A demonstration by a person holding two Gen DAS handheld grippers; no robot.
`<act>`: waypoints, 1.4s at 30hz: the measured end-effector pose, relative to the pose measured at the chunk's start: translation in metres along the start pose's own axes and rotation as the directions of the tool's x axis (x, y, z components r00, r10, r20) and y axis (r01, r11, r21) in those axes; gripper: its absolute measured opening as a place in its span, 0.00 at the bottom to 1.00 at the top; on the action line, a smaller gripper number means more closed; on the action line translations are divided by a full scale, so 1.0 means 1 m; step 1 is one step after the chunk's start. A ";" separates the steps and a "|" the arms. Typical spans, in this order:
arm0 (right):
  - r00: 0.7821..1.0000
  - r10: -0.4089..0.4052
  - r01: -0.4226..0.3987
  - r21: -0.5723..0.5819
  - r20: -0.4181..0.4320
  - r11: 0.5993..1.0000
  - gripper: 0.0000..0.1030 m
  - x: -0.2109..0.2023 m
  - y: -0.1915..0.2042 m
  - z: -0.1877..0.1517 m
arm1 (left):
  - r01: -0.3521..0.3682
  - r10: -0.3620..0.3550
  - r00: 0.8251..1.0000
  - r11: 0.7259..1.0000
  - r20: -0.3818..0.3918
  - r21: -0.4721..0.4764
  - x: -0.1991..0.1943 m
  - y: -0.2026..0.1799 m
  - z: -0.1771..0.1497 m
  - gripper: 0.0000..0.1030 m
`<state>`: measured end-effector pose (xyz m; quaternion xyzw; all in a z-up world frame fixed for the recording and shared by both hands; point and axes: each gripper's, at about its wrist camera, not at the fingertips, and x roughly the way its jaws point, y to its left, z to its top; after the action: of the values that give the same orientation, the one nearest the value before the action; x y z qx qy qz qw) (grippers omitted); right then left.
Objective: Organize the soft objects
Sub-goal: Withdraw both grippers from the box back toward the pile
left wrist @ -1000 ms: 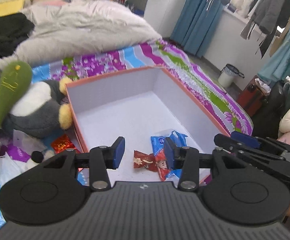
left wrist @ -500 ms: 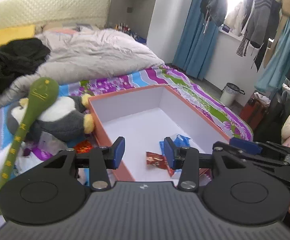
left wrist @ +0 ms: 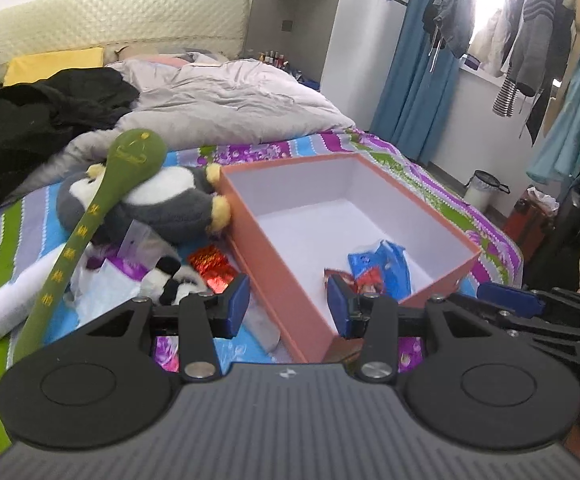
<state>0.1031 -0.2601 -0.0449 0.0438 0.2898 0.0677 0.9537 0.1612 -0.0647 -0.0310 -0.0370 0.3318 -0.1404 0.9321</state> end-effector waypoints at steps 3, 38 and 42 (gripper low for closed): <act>1.000 -0.003 0.003 -0.019 -0.009 1.000 0.43 -0.003 0.009 -0.012 | -0.002 0.002 1.000 1.000 -0.011 -0.011 -0.006 0.002 -0.016 0.47; 0.989 0.020 -0.052 -0.223 -0.144 0.973 0.43 0.019 0.109 -0.081 | -0.164 0.137 0.984 0.940 -0.111 -0.300 -0.068 0.118 -0.136 0.54; 0.986 0.015 -0.056 -0.251 -0.165 0.966 0.43 0.037 0.113 -0.086 | -0.167 0.134 0.984 0.929 -0.119 -0.330 -0.049 0.129 -0.141 0.54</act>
<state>0.0739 -0.1388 -0.1223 -0.0794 0.3542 0.1248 0.9234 0.0670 0.0766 -0.1317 -0.1645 0.3966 -0.0109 0.9031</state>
